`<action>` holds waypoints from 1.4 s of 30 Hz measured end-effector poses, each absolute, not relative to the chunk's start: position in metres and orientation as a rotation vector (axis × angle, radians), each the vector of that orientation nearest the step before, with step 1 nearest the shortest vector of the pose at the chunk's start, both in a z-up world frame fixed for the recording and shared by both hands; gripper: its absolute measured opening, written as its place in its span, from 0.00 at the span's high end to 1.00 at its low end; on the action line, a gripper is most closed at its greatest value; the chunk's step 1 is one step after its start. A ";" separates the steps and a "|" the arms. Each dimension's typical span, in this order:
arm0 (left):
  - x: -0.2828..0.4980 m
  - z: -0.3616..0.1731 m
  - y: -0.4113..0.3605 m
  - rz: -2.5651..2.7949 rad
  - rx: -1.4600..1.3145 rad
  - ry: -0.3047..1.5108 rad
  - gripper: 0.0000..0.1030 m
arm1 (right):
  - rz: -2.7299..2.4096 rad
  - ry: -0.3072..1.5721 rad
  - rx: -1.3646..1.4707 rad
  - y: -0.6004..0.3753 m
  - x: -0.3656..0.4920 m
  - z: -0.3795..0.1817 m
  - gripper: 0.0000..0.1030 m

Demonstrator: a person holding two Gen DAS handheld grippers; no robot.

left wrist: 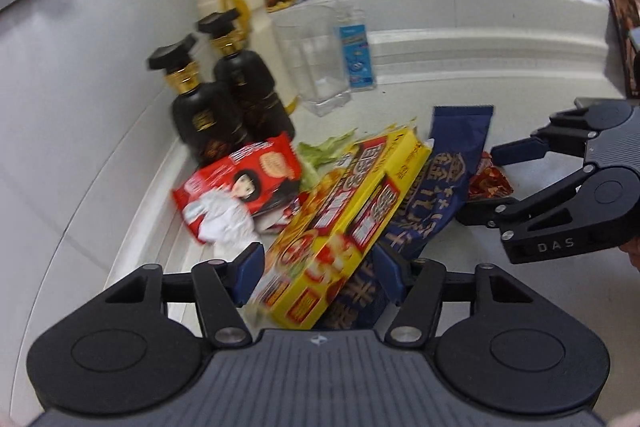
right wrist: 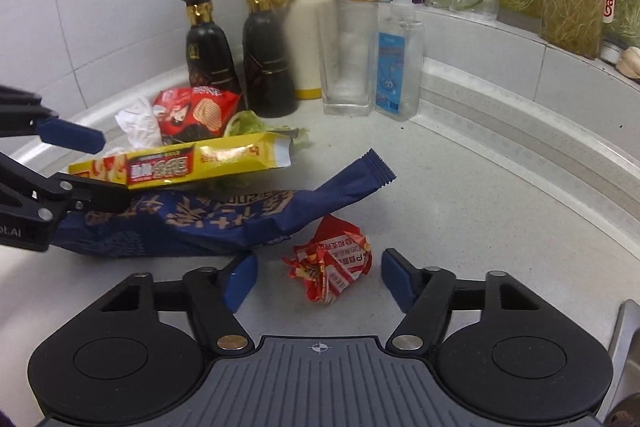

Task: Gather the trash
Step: 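Grasp the yellow box with the left tool while the right tool grasps the red wrapper, then carry the yellow box and red wrapper in both tools over the bin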

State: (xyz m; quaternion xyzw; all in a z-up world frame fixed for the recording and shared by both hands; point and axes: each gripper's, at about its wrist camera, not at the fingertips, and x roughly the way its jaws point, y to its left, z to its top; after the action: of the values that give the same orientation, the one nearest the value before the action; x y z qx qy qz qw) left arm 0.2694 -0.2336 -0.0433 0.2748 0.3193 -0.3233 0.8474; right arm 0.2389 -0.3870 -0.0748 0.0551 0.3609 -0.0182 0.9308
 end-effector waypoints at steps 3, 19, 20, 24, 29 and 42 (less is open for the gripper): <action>0.274 -0.042 -0.242 -0.688 0.574 0.677 0.47 | -0.043 0.732 0.089 -0.386 0.241 -0.075 0.47; 0.273 -0.017 -0.247 -0.647 0.456 0.692 0.80 | -0.049 0.698 0.165 -0.399 0.225 -0.062 0.70; 0.271 -0.015 -0.246 -0.651 0.451 0.686 0.80 | -0.051 0.699 0.178 -0.399 0.223 -0.061 0.70; 0.264 -0.005 -0.243 -0.657 0.441 0.661 0.80 | -0.052 0.696 0.199 -0.399 0.216 -0.055 0.70; 0.252 0.006 -0.240 -0.658 0.449 0.641 0.80 | -0.042 0.693 0.208 -0.395 0.207 -0.048 0.70; 0.209 0.017 -0.206 -0.629 0.338 0.673 0.80 | -0.010 0.716 0.245 -0.381 0.171 -0.040 0.70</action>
State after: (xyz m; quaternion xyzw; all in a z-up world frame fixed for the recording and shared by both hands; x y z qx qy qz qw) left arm 0.2093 -0.2063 0.0165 0.1621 0.3233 -0.3018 0.8821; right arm 0.1712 -0.3811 -0.0400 0.1196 0.3497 -0.0048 0.9292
